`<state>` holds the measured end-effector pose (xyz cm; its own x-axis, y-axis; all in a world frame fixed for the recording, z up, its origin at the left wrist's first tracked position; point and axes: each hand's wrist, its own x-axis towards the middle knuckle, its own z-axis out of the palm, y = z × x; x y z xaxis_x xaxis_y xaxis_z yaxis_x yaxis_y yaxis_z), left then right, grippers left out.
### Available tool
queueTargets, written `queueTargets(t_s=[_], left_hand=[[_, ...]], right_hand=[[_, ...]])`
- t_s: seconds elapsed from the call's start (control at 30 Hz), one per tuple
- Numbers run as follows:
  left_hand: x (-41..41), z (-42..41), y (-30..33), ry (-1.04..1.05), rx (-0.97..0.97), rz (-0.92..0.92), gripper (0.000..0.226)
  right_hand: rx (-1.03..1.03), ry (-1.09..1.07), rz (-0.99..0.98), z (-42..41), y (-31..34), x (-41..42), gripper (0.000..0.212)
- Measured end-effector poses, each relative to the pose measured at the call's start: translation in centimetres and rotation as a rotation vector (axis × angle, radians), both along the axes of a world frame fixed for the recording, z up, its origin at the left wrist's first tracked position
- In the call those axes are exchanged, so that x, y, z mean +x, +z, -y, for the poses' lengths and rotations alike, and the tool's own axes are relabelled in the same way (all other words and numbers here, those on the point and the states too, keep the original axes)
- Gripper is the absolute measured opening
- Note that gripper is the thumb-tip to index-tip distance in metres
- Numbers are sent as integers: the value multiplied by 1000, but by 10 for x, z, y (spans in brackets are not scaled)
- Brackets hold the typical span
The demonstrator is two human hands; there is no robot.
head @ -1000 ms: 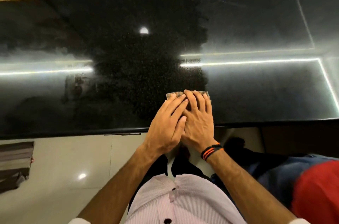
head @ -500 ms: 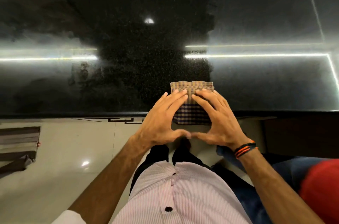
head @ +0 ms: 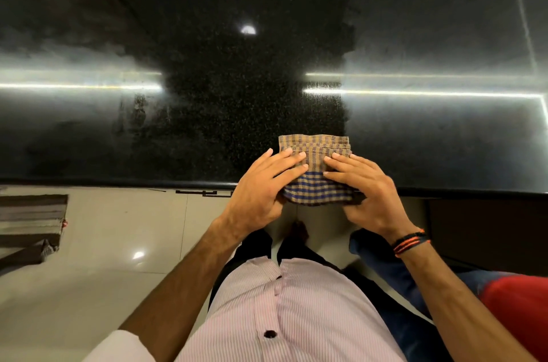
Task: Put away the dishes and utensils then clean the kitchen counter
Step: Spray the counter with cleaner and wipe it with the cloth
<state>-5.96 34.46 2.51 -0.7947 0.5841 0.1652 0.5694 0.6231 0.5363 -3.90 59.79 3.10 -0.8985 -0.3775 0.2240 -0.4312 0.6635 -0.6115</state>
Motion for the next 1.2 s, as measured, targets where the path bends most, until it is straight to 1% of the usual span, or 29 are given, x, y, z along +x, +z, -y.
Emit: queueTargets(t_s=[0.07, 0.13, 0.2, 0.23, 0.3, 0.4, 0.43, 0.5, 0.57, 0.63, 0.7, 0.8, 0.9, 1.07, 1.2], left_hand=[[-2, -1, 5, 58, 95, 82, 55], [-3, -3, 16, 161, 227, 159, 43], [-3, -6, 29, 276, 373, 285, 29], [-3, -7, 36, 329, 443, 376, 26], [-2, -7, 48, 437, 574, 555, 23], [1, -5, 53, 669, 756, 782, 23], [3, -4, 53, 728, 822, 860, 22], [9, 1, 51, 816, 919, 943, 21], [17, 10, 52, 910, 987, 973, 22], [24, 21, 51, 1013, 1039, 984, 21], [32, 36, 50, 1090, 1048, 955, 21], [43, 59, 53, 1170, 1052, 892, 21], [52, 88, 58, 1249, 1095, 824, 23], [66, 154, 61, 1382, 1151, 720, 24], [78, 220, 62, 1461, 1173, 657, 24]], right_hand=[[-120, -52, 52, -2, 13, -10, 49], [-246, -85, 120, -2, 27, -19, 36], [-423, -89, 264, 5, 40, -29, 23], [-523, -105, 349, 10, 44, -33, 19], [-642, -171, 443, 24, 50, -40, 20], [-641, -246, 574, 47, 52, -50, 22], [-680, -262, 656, 54, 51, -51, 23], [-806, -249, 849, 68, 49, -52, 27], [-852, -197, 973, 82, 48, -51, 33], [-833, -140, 1025, 95, 46, -52, 32], [-796, -106, 1060, 112, 45, -54, 29], [-738, -46, 1078, 142, 50, -61, 27], [-678, 20, 1088, 181, 55, -66, 27], [-573, 132, 1081, 263, 60, -73, 23], [-498, 214, 1051, 341, 63, -73, 23]])
